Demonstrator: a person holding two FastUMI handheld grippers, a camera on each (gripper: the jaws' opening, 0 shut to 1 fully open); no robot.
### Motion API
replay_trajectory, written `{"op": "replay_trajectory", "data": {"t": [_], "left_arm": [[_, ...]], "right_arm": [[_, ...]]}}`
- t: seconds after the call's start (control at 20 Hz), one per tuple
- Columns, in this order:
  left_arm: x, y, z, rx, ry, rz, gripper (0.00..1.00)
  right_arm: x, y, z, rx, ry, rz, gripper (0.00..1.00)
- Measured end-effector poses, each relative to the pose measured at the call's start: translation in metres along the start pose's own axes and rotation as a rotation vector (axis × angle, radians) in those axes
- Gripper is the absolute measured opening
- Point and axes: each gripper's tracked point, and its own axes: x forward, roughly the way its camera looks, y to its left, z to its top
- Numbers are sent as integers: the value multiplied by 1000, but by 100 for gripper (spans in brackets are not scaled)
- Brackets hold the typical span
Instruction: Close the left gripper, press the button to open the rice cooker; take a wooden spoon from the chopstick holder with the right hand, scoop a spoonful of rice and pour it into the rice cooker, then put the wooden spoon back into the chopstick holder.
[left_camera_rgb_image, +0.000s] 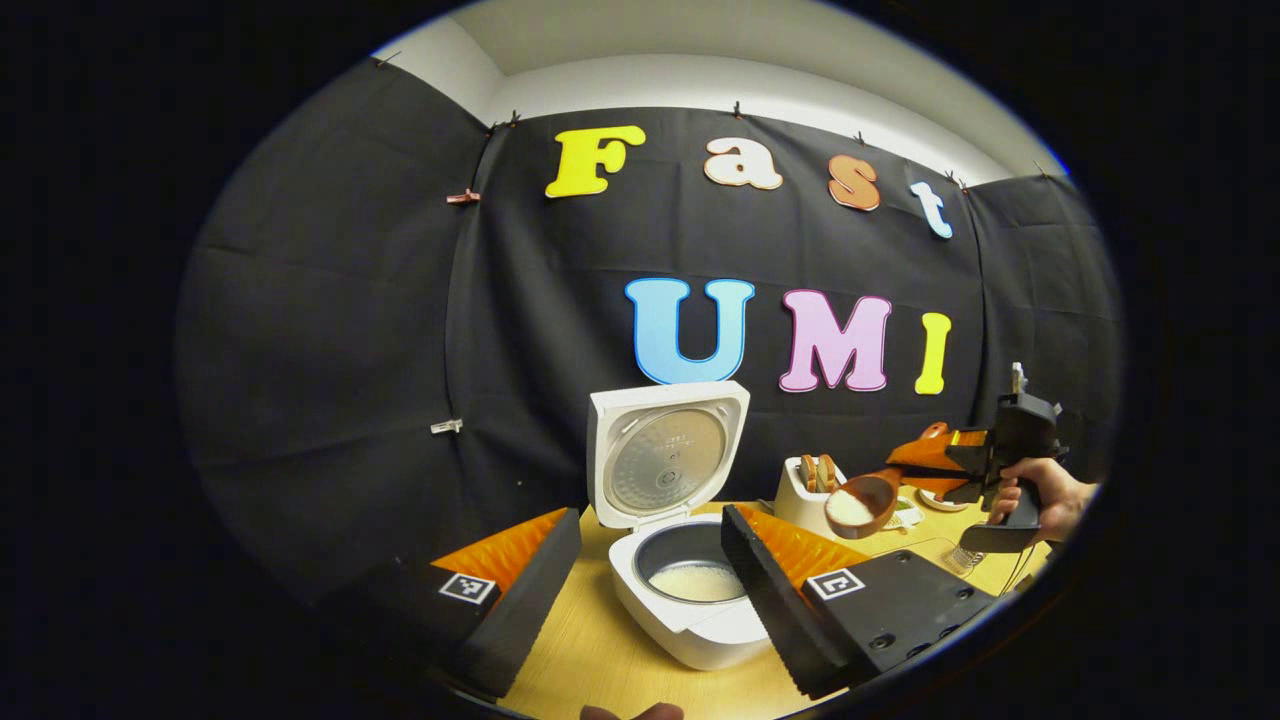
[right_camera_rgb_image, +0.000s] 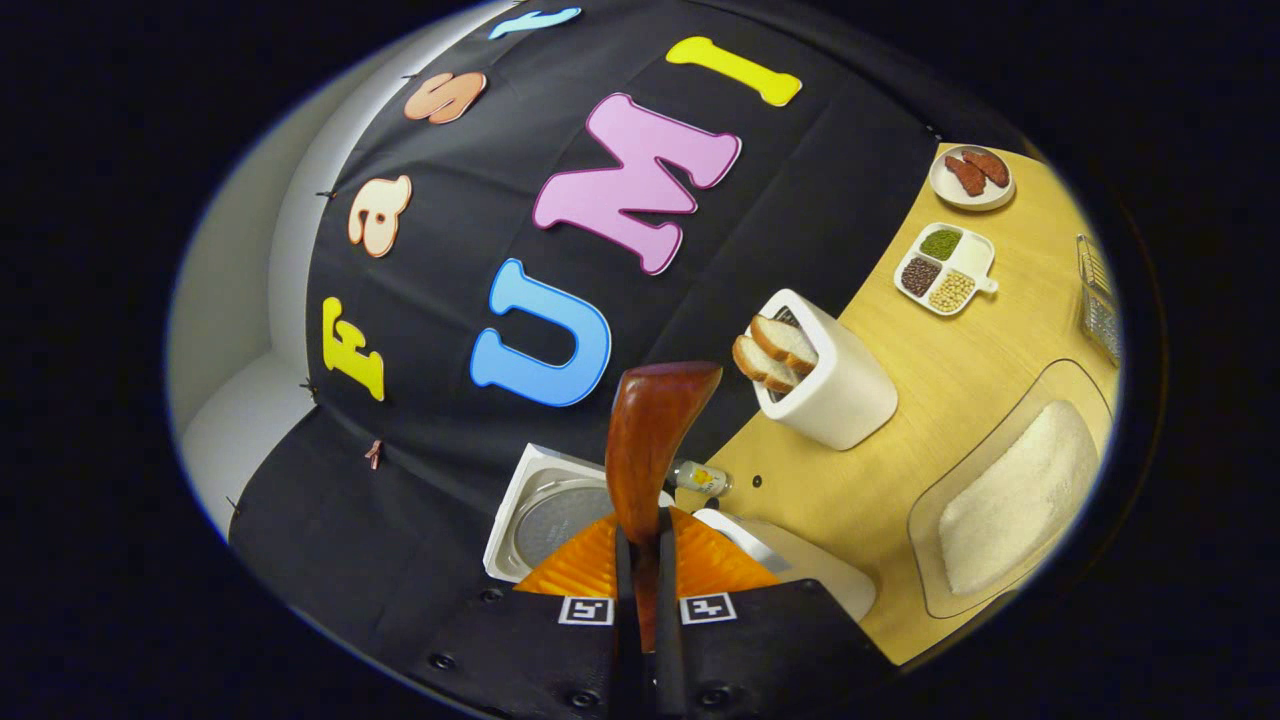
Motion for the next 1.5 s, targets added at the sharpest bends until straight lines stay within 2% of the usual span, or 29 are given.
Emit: {"op": "replay_trajectory", "data": {"t": [0.25, 0.65, 0.85, 1.25, 1.5], "left_arm": [[-5, 12, -4, 10, 4, 4, 97], [-7, 35, -11, 10, 10, 20, 97], [-4, 45, -13, -1, 15, 26, 97], [-2, 60, -22, -41, 39, 35, 97], [2, 62, -25, -53, 49, 29, 97]], "right_arm": [[43, 28, -25, -142, -1, -24, 10], [90, 65, -56, -539, 4, -60, 9], [107, 75, -67, -695, 10, -62, 9], [127, 85, -87, -928, 39, -27, 9], [125, 94, -107, -1158, 63, 33, 9]]}}
